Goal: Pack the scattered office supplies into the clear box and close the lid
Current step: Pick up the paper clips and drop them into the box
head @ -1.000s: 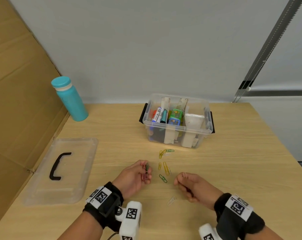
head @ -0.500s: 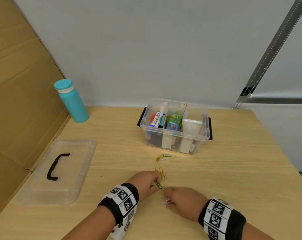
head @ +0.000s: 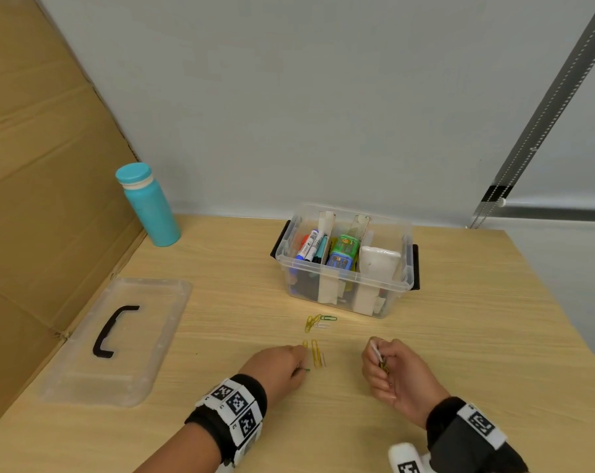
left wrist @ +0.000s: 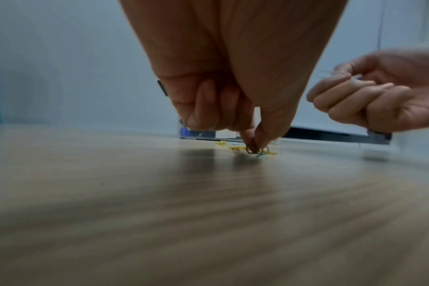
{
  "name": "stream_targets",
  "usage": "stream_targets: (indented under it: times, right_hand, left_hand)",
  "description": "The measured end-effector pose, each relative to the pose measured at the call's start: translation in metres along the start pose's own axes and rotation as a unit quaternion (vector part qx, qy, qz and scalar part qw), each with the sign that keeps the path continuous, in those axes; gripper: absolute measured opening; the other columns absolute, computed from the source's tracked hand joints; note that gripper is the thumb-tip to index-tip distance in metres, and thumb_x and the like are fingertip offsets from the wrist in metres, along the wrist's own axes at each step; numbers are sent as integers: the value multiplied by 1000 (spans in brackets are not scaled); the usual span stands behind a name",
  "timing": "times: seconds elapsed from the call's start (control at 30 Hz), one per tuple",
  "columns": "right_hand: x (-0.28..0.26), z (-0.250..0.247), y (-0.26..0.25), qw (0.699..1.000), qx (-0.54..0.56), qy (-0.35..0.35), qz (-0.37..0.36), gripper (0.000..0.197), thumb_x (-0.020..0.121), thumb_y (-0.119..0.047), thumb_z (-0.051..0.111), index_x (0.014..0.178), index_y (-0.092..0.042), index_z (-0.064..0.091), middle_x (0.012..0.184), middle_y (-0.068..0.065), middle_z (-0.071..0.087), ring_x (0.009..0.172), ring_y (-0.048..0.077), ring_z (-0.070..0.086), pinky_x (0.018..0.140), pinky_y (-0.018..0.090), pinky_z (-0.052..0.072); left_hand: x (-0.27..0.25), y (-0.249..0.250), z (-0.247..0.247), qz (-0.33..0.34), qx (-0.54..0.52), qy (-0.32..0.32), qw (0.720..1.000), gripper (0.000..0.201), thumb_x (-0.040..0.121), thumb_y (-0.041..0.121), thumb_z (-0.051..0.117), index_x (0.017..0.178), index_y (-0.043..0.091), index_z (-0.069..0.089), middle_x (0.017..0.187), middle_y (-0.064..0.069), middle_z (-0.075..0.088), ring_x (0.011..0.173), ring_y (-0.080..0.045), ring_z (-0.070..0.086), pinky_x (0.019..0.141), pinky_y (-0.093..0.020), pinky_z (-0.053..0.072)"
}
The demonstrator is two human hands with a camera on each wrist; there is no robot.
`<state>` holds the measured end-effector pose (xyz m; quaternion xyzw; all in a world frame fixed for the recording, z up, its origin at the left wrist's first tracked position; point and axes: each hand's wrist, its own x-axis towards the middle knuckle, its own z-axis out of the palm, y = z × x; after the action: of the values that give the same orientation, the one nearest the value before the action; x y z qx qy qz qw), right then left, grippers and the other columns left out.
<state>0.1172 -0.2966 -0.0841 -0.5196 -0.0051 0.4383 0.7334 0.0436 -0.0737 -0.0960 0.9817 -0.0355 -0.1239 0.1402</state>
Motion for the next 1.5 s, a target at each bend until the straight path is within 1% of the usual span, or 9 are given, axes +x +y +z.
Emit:
stream_targets:
  times: [0.2, 0.4, 0.57, 0.87, 1.03, 1.17, 1.23, 1.3, 1.5]
  right_hand:
    - [7, -6, 2, 996, 17, 85, 13, 26, 97, -21, 38, 89, -5, 57, 63, 6, 46, 49, 14, 33, 36, 22, 25]
    - [22, 2, 9, 963, -209, 169, 29, 26, 101, -15, 35, 98, -7, 59, 63, -2, 40, 50, 9, 33, 40, 19, 28]
    - [40, 37, 8, 813, -564, 143, -25, 19, 93, -35, 53, 82, -21, 46, 79, -7, 53, 67, 7, 47, 58, 17, 36]
    - [64, 78, 25, 631, -760, 141, 64, 41, 95, -7, 29, 136, -6, 29, 113, 10, 65, 98, 27, 64, 69, 31, 40]
    - [66, 69, 17, 688, -714, 117, 60, 39, 95, -12, 28, 133, -6, 32, 112, 9, 62, 98, 25, 61, 76, 32, 43]
    - [55, 49, 4, 871, -484, 86, 19, 21, 98, -22, 31, 82, -20, 43, 70, -6, 45, 58, 8, 39, 61, 29, 39]
    - [45, 40, -1, 976, -204, 68, 10, 24, 94, -19, 30, 71, -16, 38, 60, -2, 38, 48, 11, 27, 42, 24, 25]
    - [34, 33, -4, 999, -15, 32, -5, 23, 90, -21, 32, 71, -12, 40, 60, 3, 37, 48, 13, 25, 37, 22, 18]
    - [26, 25, -1, 997, -46, 56, 1, 30, 98, -31, 43, 78, -11, 51, 61, 2, 47, 48, 10, 31, 38, 20, 22]
  left_hand:
    - [-12, -18, 2, -55, -295, 45, 953, 18, 100, 22, 36, 85, 22, 44, 76, 8, 46, 66, -5, 41, 66, -17, 37]
    - [-19, -27, -7, -159, -603, 78, 778, 24, 101, 11, 33, 82, 9, 48, 66, 1, 44, 48, -4, 36, 45, -16, 31]
    - [-27, -26, -11, -151, -739, 102, 648, 22, 99, 7, 37, 80, 9, 49, 74, -2, 53, 47, -6, 37, 42, -16, 30]
    - [-33, -38, -12, -144, -788, 104, 589, 33, 97, 0, 33, 115, 7, 59, 69, -2, 49, 53, -8, 40, 48, -18, 34]
    - [-34, -46, -12, -148, -834, 86, 525, 32, 93, 3, 35, 113, 5, 60, 68, -3, 50, 54, -11, 45, 46, -20, 41]
    - [-32, -48, -10, -151, -861, 73, 479, 17, 84, 16, 47, 94, 6, 55, 68, -4, 51, 53, -13, 47, 44, -21, 43]
    - [-30, -46, -8, -152, -860, 66, 482, 11, 87, 18, 46, 89, 8, 52, 67, -3, 51, 52, -13, 46, 43, -22, 42]
    - [-26, -43, -8, -173, -831, 58, 526, 9, 92, 14, 44, 88, 9, 51, 65, -1, 49, 52, -11, 43, 43, -20, 38]
    - [-1, -27, -10, -165, -421, 43, 891, 11, 93, 27, 55, 94, 17, 59, 79, 10, 54, 74, -10, 52, 62, -16, 42]
